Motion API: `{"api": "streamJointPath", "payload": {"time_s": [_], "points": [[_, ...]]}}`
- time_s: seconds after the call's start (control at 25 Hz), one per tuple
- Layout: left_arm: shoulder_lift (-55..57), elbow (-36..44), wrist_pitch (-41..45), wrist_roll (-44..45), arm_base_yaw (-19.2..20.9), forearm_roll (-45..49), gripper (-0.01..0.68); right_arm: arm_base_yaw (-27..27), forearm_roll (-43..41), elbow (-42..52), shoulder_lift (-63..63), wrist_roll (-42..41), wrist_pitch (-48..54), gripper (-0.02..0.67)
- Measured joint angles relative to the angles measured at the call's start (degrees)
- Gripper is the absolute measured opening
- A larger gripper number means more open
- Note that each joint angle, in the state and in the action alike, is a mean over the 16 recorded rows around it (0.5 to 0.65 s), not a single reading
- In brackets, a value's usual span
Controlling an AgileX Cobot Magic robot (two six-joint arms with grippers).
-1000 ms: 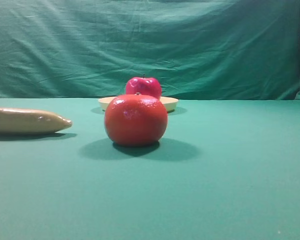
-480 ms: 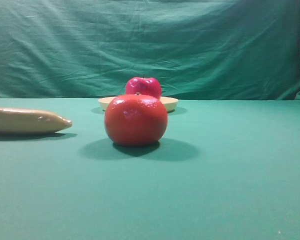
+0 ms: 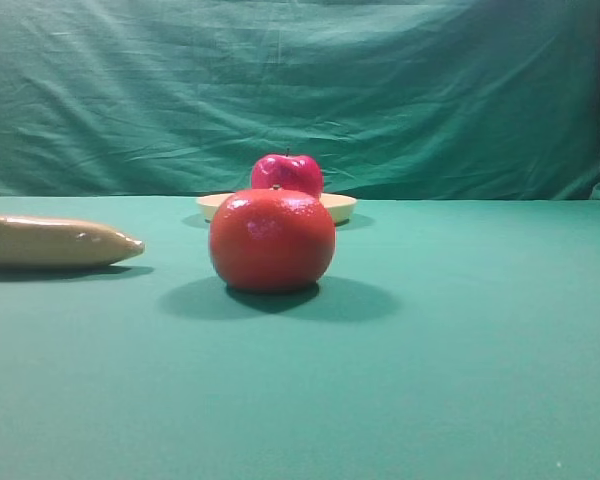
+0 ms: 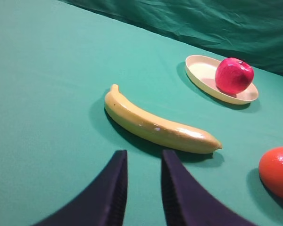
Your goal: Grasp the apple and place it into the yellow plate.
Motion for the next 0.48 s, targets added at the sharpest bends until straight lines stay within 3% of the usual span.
{"api": "streamJointPath", "payload": {"time_s": [0.48], "points": [[0.0, 0.0, 0.0, 0.0, 0.0, 0.0, 0.157, 0.0, 0.1, 0.0, 0.0, -0.3, 0.2, 0.0]]}}
